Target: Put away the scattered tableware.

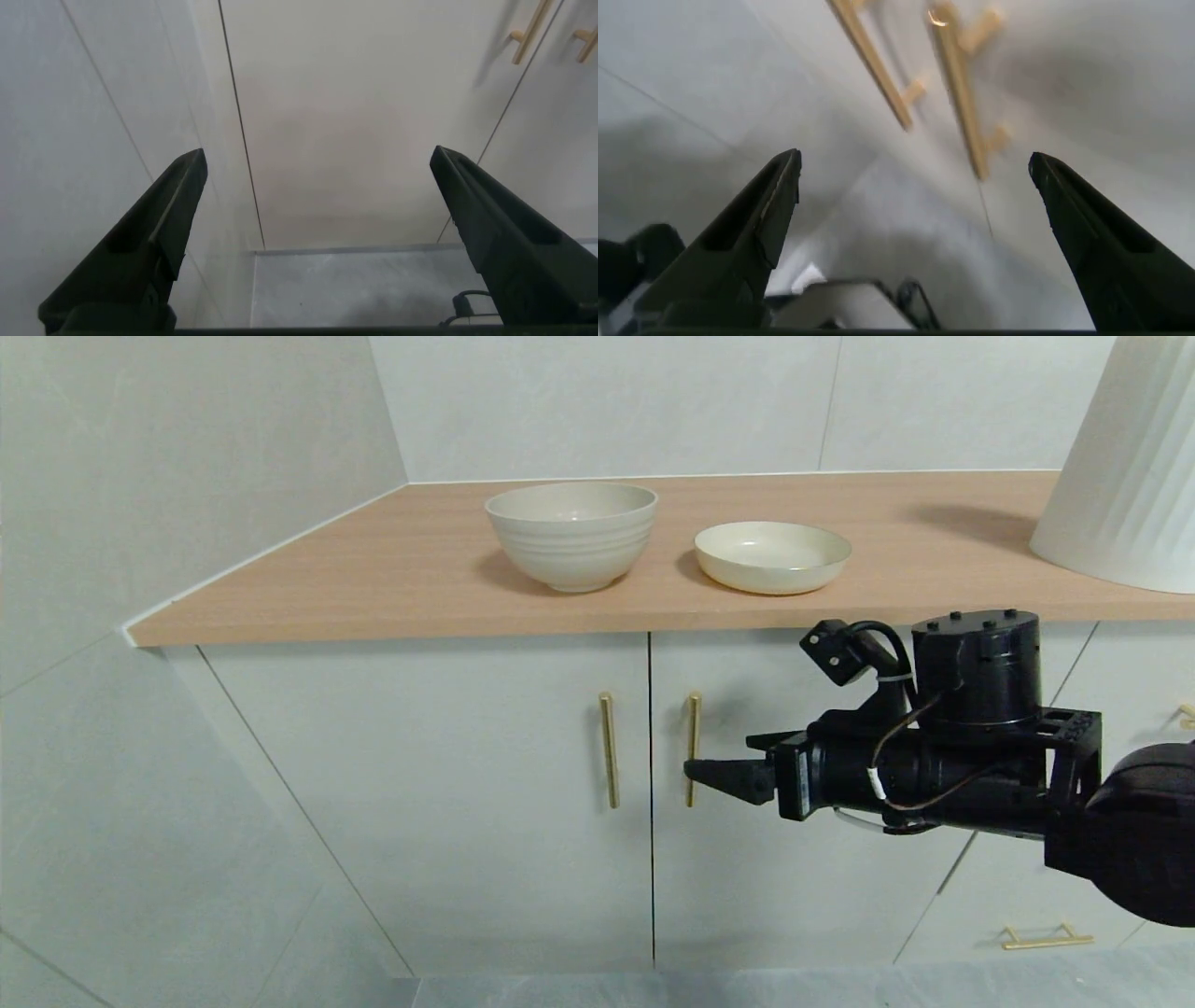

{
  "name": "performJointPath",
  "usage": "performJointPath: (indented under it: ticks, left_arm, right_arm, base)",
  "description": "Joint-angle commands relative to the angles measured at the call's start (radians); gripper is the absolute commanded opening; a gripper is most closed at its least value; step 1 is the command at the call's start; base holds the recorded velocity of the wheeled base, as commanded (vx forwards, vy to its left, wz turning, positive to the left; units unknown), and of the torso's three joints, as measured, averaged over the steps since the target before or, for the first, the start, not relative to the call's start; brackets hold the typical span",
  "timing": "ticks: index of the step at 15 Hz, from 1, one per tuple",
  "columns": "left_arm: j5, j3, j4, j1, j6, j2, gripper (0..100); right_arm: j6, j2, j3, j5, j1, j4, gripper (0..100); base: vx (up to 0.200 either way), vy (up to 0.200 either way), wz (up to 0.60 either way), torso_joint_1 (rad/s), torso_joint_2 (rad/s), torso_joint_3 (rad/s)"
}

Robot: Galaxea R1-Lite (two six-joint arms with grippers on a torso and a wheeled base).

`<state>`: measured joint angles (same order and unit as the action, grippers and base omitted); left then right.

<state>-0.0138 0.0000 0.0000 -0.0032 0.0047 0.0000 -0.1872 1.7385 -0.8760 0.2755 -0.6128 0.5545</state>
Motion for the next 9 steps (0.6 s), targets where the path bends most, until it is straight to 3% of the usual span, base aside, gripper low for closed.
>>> performJointPath:
  ticks: [1,9]
  left_arm:
    - [0.000,0.000,0.000,0.000,0.000,0.002,100]
    - [0.000,0.000,0.000,0.000,0.000,0.002,100]
  right_arm:
    - [-0.021,0.081,0.005,-0.009,-0.021,0.087,100]
    - [-0.066,0.223,0.003,-0.050,-0.022,0.289,100]
  base:
    - [0.000,0.000,0.00,0.000,0.00,0.000]
    - [0.000,0.000,0.00,0.000,0.00,0.000]
